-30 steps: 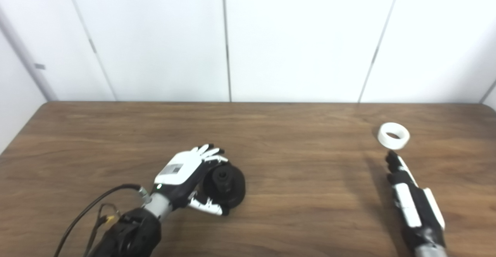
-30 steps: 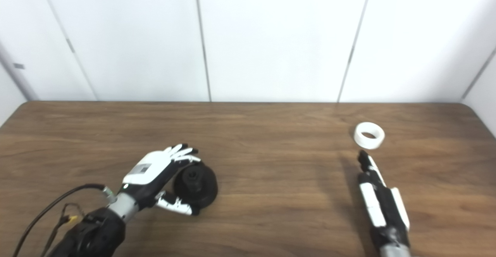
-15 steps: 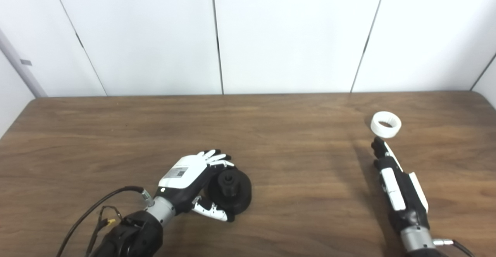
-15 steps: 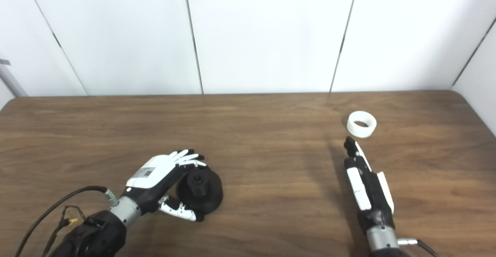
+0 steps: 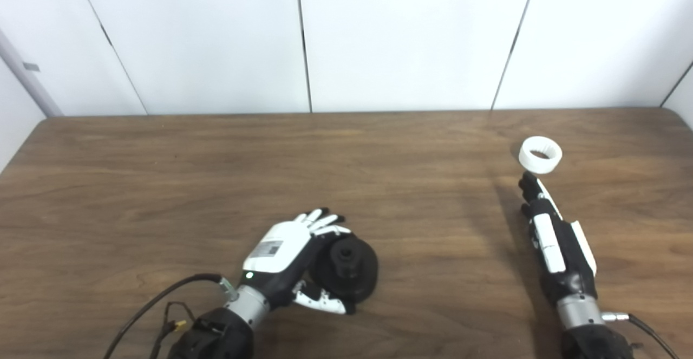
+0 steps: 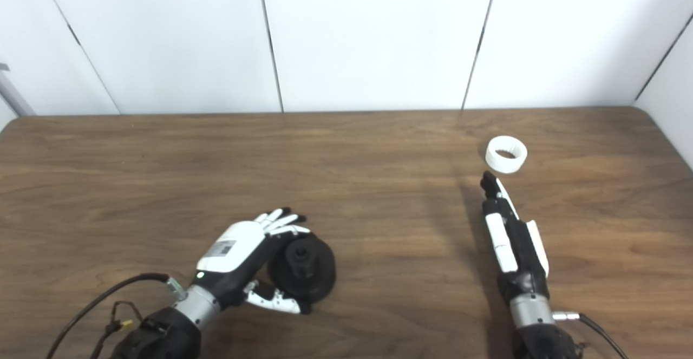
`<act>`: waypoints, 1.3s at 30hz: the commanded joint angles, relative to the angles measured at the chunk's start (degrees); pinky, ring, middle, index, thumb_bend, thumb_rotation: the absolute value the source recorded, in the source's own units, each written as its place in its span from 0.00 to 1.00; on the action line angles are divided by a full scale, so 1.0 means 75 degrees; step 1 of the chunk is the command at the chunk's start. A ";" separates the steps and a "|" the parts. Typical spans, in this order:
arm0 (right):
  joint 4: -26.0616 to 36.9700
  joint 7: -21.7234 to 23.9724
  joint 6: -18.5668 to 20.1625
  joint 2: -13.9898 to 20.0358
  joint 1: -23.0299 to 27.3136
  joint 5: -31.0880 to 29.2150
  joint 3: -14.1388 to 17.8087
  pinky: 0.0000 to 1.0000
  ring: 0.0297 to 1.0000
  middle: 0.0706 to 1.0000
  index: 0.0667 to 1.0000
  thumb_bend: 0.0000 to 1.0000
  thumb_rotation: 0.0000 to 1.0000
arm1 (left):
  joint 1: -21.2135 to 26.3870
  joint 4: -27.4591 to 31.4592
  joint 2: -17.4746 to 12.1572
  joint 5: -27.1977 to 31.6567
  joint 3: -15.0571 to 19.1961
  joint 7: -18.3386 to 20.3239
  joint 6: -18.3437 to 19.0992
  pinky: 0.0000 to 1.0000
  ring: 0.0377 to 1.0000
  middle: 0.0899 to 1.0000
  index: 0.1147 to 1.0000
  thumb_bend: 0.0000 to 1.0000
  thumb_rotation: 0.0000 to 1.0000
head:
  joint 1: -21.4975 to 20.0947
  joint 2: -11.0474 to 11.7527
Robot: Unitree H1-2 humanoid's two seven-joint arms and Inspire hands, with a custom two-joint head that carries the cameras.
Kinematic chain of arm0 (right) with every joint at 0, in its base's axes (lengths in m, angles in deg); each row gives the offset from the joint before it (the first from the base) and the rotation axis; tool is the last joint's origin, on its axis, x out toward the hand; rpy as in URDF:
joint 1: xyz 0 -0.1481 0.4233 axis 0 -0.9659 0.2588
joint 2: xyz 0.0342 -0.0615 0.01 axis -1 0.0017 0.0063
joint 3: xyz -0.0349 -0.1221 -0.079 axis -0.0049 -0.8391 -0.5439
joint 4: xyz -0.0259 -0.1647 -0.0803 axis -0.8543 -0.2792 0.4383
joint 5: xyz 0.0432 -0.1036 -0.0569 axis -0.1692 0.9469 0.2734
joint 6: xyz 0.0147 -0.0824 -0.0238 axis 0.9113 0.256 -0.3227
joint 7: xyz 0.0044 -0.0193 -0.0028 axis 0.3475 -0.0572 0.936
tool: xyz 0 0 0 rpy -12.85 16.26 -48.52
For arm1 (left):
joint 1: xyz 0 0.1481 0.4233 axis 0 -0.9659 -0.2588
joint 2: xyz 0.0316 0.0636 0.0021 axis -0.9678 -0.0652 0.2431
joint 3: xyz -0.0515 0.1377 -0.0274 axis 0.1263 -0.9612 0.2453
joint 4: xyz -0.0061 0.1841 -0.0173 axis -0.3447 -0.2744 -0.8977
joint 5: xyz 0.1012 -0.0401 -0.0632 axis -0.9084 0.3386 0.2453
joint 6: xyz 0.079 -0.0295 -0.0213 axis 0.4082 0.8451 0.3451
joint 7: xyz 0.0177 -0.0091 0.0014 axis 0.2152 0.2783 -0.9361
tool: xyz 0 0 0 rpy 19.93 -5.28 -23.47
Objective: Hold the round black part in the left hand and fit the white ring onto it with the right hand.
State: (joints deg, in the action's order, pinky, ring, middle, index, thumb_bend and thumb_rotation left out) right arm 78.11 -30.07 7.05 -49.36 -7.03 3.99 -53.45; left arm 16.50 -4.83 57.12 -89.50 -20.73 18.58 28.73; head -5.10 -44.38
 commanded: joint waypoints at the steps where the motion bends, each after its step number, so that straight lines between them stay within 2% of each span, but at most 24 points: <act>1: 0.0304 0.0019 -0.0040 -0.0103 0.0173 -0.0086 0.0032 0.99 0.99 0.96 0.94 0.59 0.91 | -0.0189 -0.0034 -0.0128 -0.0325 -0.0327 0.0592 0.0002 1.00 0.99 0.91 0.43 0.52 0.08 | -0.0015 -0.0058; 7: 0.0480 -0.0022 0.0170 -0.0115 0.0149 -0.0041 0.0020 1.00 1.00 0.96 0.94 0.62 0.92 | -0.0239 0.0139 -0.0062 -0.0449 -0.0494 0.0793 -0.0005 1.00 0.98 0.91 0.43 0.52 0.09 | -0.0070 -0.0178; 16: 0.0502 -0.0008 0.0218 -0.0128 0.0154 -0.0085 0.0010 0.99 1.00 0.96 0.94 0.61 0.91 | -0.0322 0.0109 -0.0019 -0.0457 -0.0541 0.0632 -0.0246 1.00 0.98 0.90 0.42 0.52 0.09 | -0.0115 -0.0166; 25: 0.0456 0.0005 0.0145 -0.0113 0.0101 -0.0053 -0.0001 1.00 0.99 0.95 0.94 0.60 0.90 | -0.0396 -0.0120 0.0027 -0.0577 -0.0488 0.0223 -0.0657 1.00 0.98 0.90 0.43 0.52 0.08 | -0.0193 -0.0016; 39: 0.0353 -0.0021 0.0017 -0.0113 0.0083 0.0145 -0.0049 1.00 1.00 0.95 0.94 0.63 0.92 | -0.0399 -0.0263 -0.0021 -0.0558 -0.0476 0.0355 -0.0532 1.00 0.98 0.90 0.43 0.52 0.08 | -0.0506 0.0207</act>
State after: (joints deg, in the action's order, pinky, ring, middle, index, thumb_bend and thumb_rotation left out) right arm 79.80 -30.12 9.67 -49.43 -7.07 4.59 -53.81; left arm 14.91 -4.07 57.94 -91.79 -22.98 18.32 24.98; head -8.87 -42.81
